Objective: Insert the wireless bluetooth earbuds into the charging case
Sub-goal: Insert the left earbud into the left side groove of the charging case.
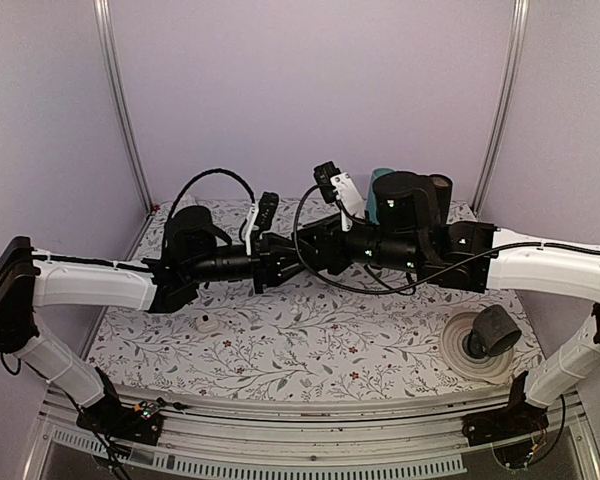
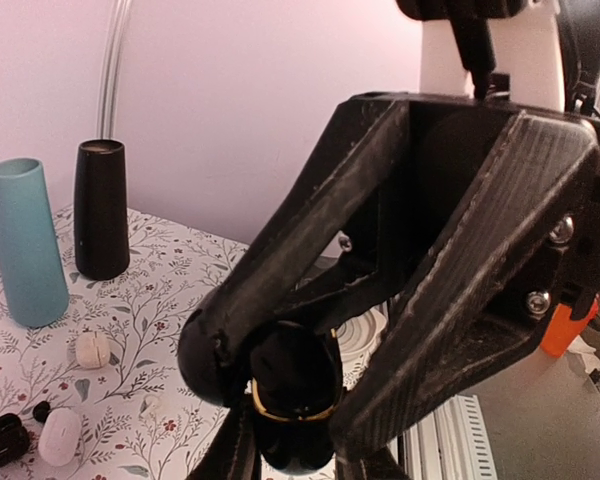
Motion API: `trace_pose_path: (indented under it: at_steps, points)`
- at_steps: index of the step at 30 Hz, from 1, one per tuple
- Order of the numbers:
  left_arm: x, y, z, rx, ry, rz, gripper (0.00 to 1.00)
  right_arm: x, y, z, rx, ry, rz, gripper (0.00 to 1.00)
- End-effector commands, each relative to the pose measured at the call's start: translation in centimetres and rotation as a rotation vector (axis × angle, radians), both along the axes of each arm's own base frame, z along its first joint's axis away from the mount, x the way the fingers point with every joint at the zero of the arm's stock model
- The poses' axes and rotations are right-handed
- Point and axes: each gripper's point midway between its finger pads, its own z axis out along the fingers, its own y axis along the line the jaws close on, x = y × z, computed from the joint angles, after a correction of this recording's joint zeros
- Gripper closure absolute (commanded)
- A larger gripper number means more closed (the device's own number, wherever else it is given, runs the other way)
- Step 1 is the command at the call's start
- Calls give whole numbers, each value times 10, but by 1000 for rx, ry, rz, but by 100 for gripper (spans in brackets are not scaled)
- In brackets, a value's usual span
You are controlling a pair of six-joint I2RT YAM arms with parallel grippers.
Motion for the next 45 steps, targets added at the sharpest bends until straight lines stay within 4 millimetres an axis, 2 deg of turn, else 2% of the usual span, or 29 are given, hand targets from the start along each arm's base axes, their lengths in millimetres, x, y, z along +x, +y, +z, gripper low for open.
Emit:
trace_pose_path:
  at_steps: [1,8,14,28,38,44,45]
  points:
    - [4,6,36,-67,-80,40,100,-8,6,-6,-35,18,27,71]
    - [7,7,37,-61,-88,53,100,-7,5,-7,-42,19,19,70]
    - [8,7,36,-54,-90,57,100,-7,4,-6,-46,17,19,66]
    - [9,8,33,-35,-102,68,100,-2,-3,6,-42,8,-27,59]
    - [10,9,31,-23,-110,84,100,3,-12,20,-22,26,-88,47]
    - [14,10,28,-4,-120,112,100,14,-27,33,-5,59,-195,34]
    - [14,10,28,0,-125,120,100,17,-31,31,-21,77,-228,30]
